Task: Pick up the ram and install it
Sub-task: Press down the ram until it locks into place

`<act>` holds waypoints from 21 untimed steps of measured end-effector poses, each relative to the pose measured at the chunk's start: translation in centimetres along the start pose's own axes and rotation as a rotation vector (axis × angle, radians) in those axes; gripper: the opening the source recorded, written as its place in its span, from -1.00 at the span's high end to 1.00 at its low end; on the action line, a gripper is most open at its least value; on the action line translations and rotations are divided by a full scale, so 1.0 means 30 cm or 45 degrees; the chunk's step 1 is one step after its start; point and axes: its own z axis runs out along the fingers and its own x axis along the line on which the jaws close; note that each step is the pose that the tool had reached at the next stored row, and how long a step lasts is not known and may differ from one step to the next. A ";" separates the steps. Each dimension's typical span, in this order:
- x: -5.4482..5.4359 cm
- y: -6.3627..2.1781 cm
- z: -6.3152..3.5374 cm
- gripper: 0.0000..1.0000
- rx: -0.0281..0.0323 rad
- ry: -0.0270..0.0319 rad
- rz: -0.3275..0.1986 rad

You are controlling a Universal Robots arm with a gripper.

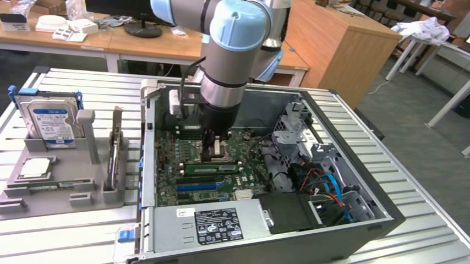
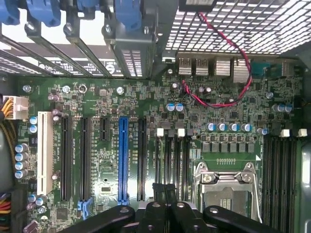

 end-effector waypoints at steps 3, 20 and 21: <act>0.000 0.000 -0.002 0.79 -0.0048 -0.0003 0.000; 0.001 0.015 0.019 0.79 -0.0038 0.0000 0.000; 0.001 0.015 0.021 0.79 -0.0038 -0.0001 0.000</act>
